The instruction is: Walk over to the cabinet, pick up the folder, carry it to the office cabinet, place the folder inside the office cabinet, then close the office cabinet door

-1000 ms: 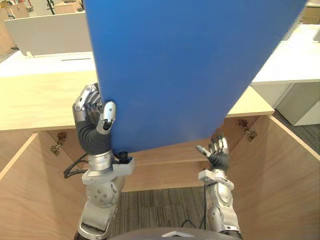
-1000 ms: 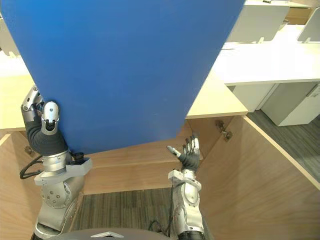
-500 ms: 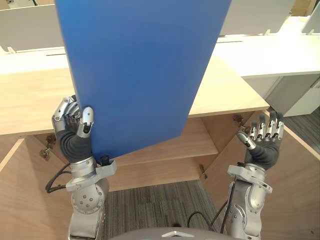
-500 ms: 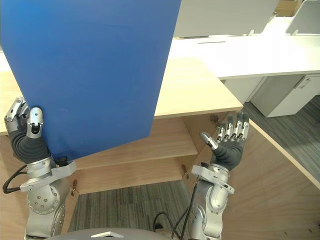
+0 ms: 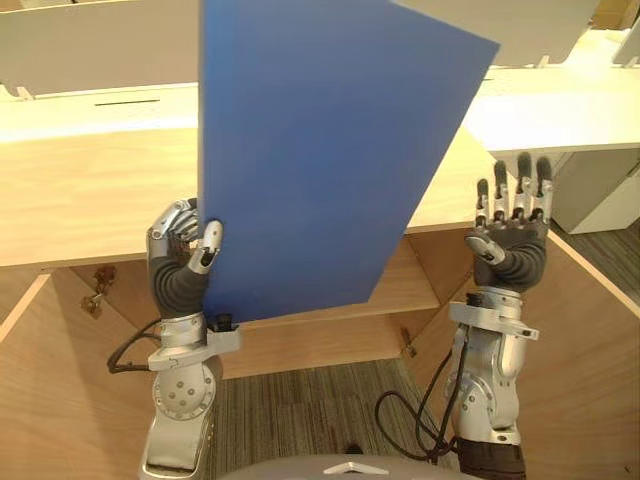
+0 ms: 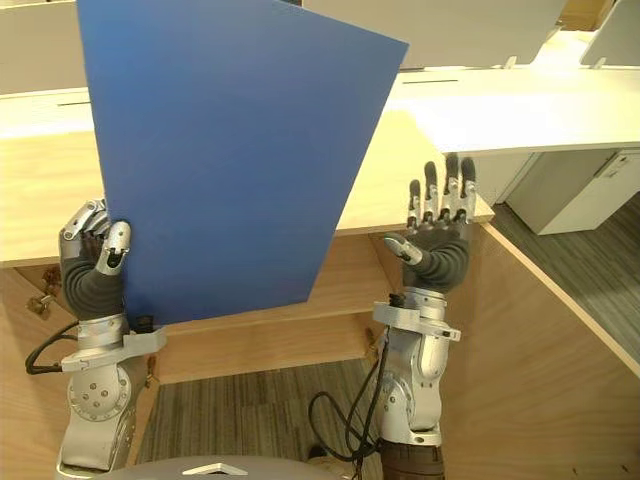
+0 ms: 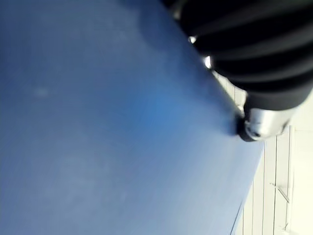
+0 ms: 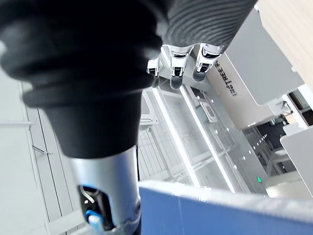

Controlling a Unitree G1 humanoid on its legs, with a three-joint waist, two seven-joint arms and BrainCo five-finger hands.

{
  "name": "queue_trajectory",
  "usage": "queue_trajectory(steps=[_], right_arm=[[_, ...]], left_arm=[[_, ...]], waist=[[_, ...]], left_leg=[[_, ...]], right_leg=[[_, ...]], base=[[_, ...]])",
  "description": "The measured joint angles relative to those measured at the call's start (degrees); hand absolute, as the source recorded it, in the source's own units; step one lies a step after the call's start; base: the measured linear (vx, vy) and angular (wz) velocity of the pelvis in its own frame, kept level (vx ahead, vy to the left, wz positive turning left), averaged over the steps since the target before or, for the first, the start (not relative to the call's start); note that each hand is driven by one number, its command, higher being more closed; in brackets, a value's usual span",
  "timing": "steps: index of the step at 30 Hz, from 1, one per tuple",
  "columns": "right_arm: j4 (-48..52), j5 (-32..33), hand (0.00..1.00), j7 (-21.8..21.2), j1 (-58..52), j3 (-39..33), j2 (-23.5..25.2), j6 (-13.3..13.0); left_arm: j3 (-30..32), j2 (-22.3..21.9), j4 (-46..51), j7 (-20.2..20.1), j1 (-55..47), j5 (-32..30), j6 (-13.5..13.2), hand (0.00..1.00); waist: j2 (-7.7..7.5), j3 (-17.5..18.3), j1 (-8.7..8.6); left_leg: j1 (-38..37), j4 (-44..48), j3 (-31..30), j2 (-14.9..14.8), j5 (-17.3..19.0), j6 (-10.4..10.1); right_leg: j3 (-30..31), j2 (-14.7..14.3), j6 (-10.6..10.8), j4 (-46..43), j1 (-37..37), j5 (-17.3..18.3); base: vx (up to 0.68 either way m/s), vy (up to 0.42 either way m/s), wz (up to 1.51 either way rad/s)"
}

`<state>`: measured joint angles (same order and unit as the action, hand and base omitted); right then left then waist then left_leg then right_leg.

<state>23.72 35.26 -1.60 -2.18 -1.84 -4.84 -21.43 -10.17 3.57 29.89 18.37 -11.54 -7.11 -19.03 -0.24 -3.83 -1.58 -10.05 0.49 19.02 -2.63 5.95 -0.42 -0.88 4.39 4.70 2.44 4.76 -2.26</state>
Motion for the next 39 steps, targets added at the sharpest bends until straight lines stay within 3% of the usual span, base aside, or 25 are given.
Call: queue_trajectory(steps=[17, 18, 23, 26, 34, 35, 39], right_arm=[[-8.27, 3.30, 0.00, -3.91, 3.39, 8.50, -2.34, 3.19], [-9.48, 3.30, 1.00, -4.42, 3.91, 8.57, -2.60, 3.40], [-11.54, 3.20, 1.00, -5.67, 4.75, 9.31, -3.94, 5.46], [-12.60, 3.19, 1.00, -5.93, 4.75, 10.83, -5.93, 5.50], [-13.52, 3.18, 1.00, -6.67, 4.56, 10.82, -5.17, 5.67], [-13.52, 3.06, 1.00, -6.67, 4.55, 10.73, -5.01, 5.66], [-13.52, 2.56, 1.00, -6.55, 4.44, 10.07, -3.86, 5.57]], left_arm=[[-3.96, 0.91, -1.92, -1.86, 1.58, -1.06, 0.40, 1.00], [-3.98, 0.94, -2.00, -2.13, 1.64, -1.12, 0.43, 1.00], [-4.01, 1.32, -2.34, -2.37, 1.88, -2.20, 0.43, 1.00], [-4.01, 2.58, -2.36, -2.36, 1.92, -2.37, 0.44, 1.00], [-3.46, 3.20, -4.06, -2.34, 3.06, -3.21, 0.45, 1.00], [-3.45, 3.19, -4.10, -2.36, 3.05, -3.22, 0.45, 0.00], [-3.23, 2.97, -4.11, -2.39, 3.04, -3.22, 0.45, 0.00]], waist=[[-0.38, -0.09, 0.71], [-0.50, -0.02, 0.73], [-0.76, 0.12, 0.95], [-1.11, 0.41, 0.94], [-1.53, 0.69, 0.90], [-1.52, 0.69, 0.90], [-1.48, 0.72, 0.89]], left_leg=[[1.29, 0.27, -1.14, 0.14, 0.06, 0.11], [1.30, 0.27, -1.15, 0.14, 0.06, 0.11], [1.42, 0.28, -1.21, 0.14, 0.05, 0.11], [1.52, 0.28, -1.23, 0.14, 0.05, 0.11], [1.94, 0.33, -1.45, 0.22, 0.02, 0.16], [1.96, 0.33, -1.50, 0.21, 0.02, 0.16], [1.97, 0.31, -1.62, 0.21, 0.00, 0.17]], right_leg=[[-1.20, 0.30, 0.12, 0.25, -0.41, -0.16], [-1.21, 0.30, 0.12, 0.25, -0.40, -0.16], [-1.27, 0.32, 0.11, 0.25, -0.46, -0.17], [-1.28, 0.33, 0.10, 0.26, -0.55, -0.17], [-1.49, 0.42, 0.02, 0.40, -0.75, -0.23], [-1.54, 0.41, 0.02, 0.45, -0.74, -0.24], [-1.66, 0.41, 0.02, 0.56, -0.66, -0.24]], base=[[-0.01, -0.016, 0.03], [-0.03, -0.022, 0.01], [-0.04, -0.026, 0.01], [-0.02, -0.015, 0.00], [-0.03, -0.017, 0.01], [0.00, 0.000, 0.00], [-0.02, -0.015, 0.01]])
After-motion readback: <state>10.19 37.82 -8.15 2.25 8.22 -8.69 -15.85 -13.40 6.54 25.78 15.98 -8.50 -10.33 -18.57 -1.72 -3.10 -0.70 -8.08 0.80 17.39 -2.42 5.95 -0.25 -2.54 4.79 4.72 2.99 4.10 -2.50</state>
